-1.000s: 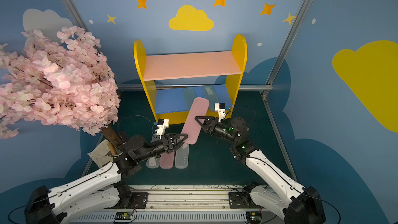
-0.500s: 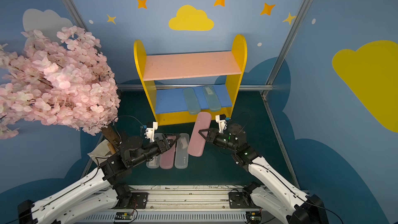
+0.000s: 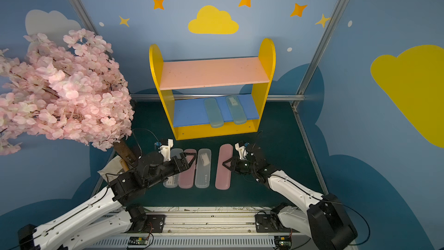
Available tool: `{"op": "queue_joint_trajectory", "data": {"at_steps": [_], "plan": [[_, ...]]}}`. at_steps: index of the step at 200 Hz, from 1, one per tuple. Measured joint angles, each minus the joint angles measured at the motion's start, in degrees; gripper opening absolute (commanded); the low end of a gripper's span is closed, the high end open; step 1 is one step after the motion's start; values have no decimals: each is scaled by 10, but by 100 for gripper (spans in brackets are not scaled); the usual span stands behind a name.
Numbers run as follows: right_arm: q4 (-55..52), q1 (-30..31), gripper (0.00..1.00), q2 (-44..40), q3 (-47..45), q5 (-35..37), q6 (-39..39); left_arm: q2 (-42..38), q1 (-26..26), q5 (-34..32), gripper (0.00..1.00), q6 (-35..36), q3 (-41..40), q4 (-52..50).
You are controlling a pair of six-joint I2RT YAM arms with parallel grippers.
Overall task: Remove the pencil cases from the shelf
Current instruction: Place the pencil case at the center of the board.
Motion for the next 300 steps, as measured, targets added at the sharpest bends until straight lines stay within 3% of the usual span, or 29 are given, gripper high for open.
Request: {"op": "queue_joint_trajectory", "data": {"at_steps": [63, 261, 279, 300], "plan": [[51, 1, 16, 116, 28, -37, -18, -52, 0, -22, 100, 1, -19, -1], [162, 11, 16, 269, 55, -34, 12, -82, 1, -36, 100, -6, -45, 1], [163, 11, 20, 276, 60, -40, 14, -84, 2, -38, 100, -6, -46, 1], [163, 11, 32, 280, 62, -43, 14, -86, 2, -38, 100, -7, -46, 1]]}}
